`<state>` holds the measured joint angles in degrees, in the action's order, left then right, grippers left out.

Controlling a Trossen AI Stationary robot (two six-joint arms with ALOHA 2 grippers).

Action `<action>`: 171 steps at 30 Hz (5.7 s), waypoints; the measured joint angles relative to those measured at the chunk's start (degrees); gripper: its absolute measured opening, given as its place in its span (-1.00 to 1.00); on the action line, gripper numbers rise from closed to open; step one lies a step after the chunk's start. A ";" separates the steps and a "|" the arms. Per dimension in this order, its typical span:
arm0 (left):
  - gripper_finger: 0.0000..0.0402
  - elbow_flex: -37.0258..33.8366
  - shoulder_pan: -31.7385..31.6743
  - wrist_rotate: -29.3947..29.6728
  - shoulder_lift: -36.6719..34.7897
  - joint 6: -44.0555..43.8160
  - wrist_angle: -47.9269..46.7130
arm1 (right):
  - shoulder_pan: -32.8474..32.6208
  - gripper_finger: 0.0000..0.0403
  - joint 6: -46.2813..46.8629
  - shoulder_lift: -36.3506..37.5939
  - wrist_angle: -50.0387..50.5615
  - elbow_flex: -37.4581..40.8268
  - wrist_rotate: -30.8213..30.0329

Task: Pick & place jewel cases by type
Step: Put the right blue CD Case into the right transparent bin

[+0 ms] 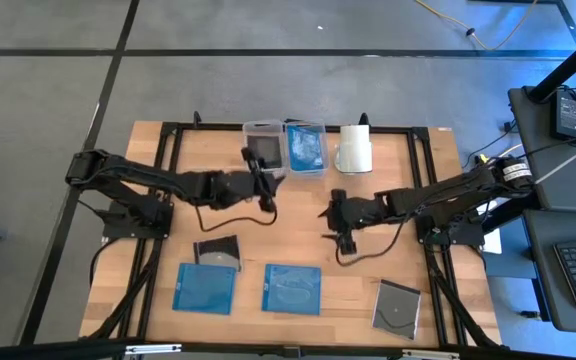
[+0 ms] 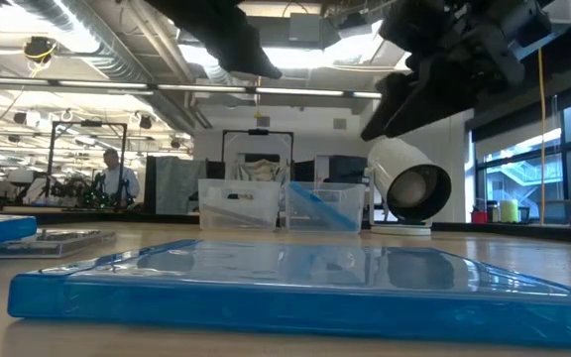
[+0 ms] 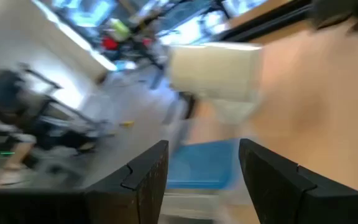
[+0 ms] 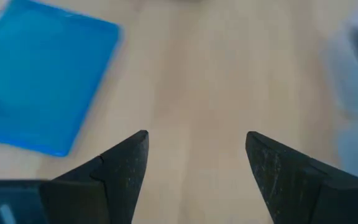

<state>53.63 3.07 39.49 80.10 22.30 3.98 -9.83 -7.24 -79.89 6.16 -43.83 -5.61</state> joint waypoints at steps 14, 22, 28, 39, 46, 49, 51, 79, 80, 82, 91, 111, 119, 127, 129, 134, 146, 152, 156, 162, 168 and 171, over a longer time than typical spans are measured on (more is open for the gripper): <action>-0.06 -0.04 11.41 7.75 0.19 -17.12 -3.98 | -3.84 0.36 -15.32 -21.26 -10.63 -11.10 25.57; -0.07 -0.04 14.07 8.44 0.19 -17.10 -4.28 | -3.81 0.36 -21.95 -32.79 1.25 -22.48 28.69; -0.08 -0.04 14.53 8.45 0.19 -17.08 -4.28 | -3.79 0.36 -25.06 -37.48 7.60 -28.05 29.03; -0.08 -0.04 14.51 8.48 0.19 -17.06 -6.59 | -1.41 0.36 -8.98 -38.13 12.83 -29.20 16.15; -0.11 -0.02 14.47 8.97 0.21 -17.07 -10.73 | 1.41 0.36 -0.48 -37.99 17.21 -29.24 5.30; -0.11 -0.02 14.57 7.48 0.21 -17.35 -12.33 | 2.51 0.36 5.91 -37.84 19.49 -29.29 2.53; -0.12 -0.01 14.57 4.85 0.21 -18.27 -13.53 | 3.28 0.36 10.41 -37.73 20.96 -29.29 1.24; -0.22 -2.58 14.46 -12.07 10.69 -27.86 -21.74 | -0.56 0.36 52.22 -37.80 25.87 -29.05 -13.30; -0.22 -2.60 14.44 -11.39 12.18 -27.24 -20.92 | -0.47 0.36 52.02 -37.80 25.84 -29.05 -12.93; -0.23 -2.56 14.44 -9.90 15.31 -25.61 -18.03 | -0.43 0.36 51.91 -37.80 25.81 -29.05 -12.41; -0.22 -2.47 14.58 -3.90 24.42 -16.36 -15.30 | -0.41 0.36 48.62 -37.78 25.49 -29.05 -12.46; -0.27 -2.58 14.05 -1.53 24.98 -11.42 -13.73 | 0.34 0.36 41.40 -21.22 43.13 -28.57 -13.21; -0.28 -2.62 13.25 -2.00 25.04 -11.01 -10.68 | 3.96 0.36 38.76 -18.89 46.20 -25.58 -1.86; -0.29 -2.62 12.13 -1.91 25.04 -10.67 -10.09 | 10.02 0.36 40.02 -16.34 31.11 -15.27 1.71; -0.29 -2.62 12.09 -1.97 25.04 -9.98 -10.09 | 11.81 0.36 40.00 -14.62 23.75 -11.79 4.10; -0.29 -2.62 12.11 -1.89 25.04 -7.94 -9.53 | 16.99 0.36 41.54 -10.12 11.07 -3.71 11.75; -0.29 -2.62 12.04 -3.51 25.00 -1.05 -4.96 | 21.83 0.36 46.63 -10.75 -6.20 8.21 21.01; -0.29 -2.59 11.47 -6.49 26.85 3.18 -3.67 | 22.15 0.36 47.58 -12.80 -9.65 9.18 23.44; -0.29 -2.42 11.15 -5.36 28.40 4.05 -0.64 | 22.13 0.36 47.67 -13.89 -12.77 9.27 24.82; -0.29 -2.40 10.32 -6.16 28.62 3.97 0.79 | 22.11 0.36 50.64 -14.09 -13.34 9.27 25.09; -0.29 -2.54 9.54 -7.97 28.84 4.84 3.70 | 22.15 0.36 52.17 -14.17 -13.64 9.25 27.59; -0.29 -2.56 8.78 -8.75 28.87 4.86 3.96 | 22.11 0.36 53.31 -14.20 -13.71 9.27 28.98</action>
<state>51.07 11.85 30.74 108.97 27.16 7.94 12.27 46.07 -94.08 -7.55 -34.57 23.37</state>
